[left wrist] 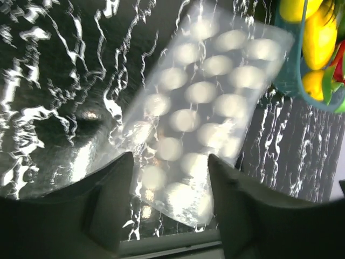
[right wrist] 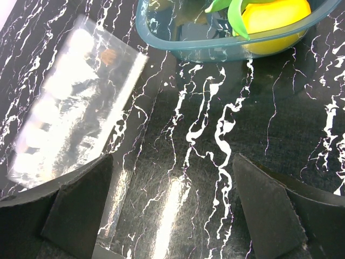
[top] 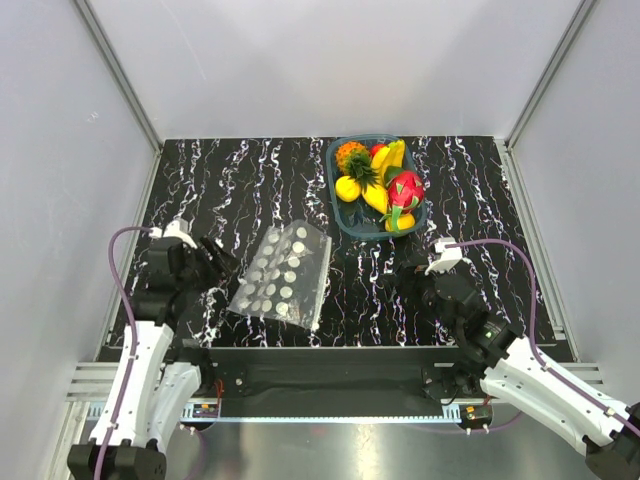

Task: Place the food in the zip-top bag and seal the zipper
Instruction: Place the zipper food storage bag at the center of the board.

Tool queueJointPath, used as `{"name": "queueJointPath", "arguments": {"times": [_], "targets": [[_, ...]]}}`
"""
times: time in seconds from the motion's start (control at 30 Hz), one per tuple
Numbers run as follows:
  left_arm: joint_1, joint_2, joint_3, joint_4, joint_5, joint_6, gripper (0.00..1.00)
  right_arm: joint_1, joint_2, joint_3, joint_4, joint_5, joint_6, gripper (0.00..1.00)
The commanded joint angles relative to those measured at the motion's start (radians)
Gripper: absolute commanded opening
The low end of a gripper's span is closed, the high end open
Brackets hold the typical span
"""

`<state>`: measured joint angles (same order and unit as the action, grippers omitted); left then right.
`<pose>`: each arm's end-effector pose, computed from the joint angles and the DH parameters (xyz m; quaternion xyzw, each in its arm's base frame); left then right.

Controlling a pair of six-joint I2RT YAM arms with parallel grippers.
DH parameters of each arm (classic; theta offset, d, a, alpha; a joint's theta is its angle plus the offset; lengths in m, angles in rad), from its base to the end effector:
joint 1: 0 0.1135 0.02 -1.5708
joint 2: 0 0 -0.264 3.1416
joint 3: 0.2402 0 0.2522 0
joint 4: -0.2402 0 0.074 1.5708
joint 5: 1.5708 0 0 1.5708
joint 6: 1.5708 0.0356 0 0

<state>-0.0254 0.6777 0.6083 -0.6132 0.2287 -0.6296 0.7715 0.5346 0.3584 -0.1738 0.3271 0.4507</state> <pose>0.1469 -0.0118 0.2533 -0.2201 0.8711 -0.2349 0.3710 0.1124 0.0934 0.2272 -0.0370 0.8130 0.2152 0.5397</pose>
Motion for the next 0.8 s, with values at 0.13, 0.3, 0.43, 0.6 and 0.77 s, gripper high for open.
{"name": "queueJointPath", "arguments": {"times": [0.13,0.3,0.43,0.6,0.77], "targets": [[-0.002,-0.06,0.16,-0.048,-0.135,0.155,0.77,0.0,0.013,0.002,0.06,-0.016,-0.017,1.0],[-0.185,0.057,0.214,-0.091,-0.246,0.2,0.75,0.0,0.028,0.007,0.065,-0.019,-0.017,1.0],[-0.415,0.118,0.229,-0.071,-0.394,0.154,0.74,0.0,0.031,0.011,0.056,-0.008,-0.012,1.0],[-0.649,0.279,0.263,-0.017,-0.503,0.108,0.62,0.0,0.004,0.008,0.034,0.018,0.003,1.0],[-0.879,0.471,0.355,-0.014,-0.699,0.076,0.51,0.0,-0.022,-0.001,0.031,0.033,0.008,1.0]]}}
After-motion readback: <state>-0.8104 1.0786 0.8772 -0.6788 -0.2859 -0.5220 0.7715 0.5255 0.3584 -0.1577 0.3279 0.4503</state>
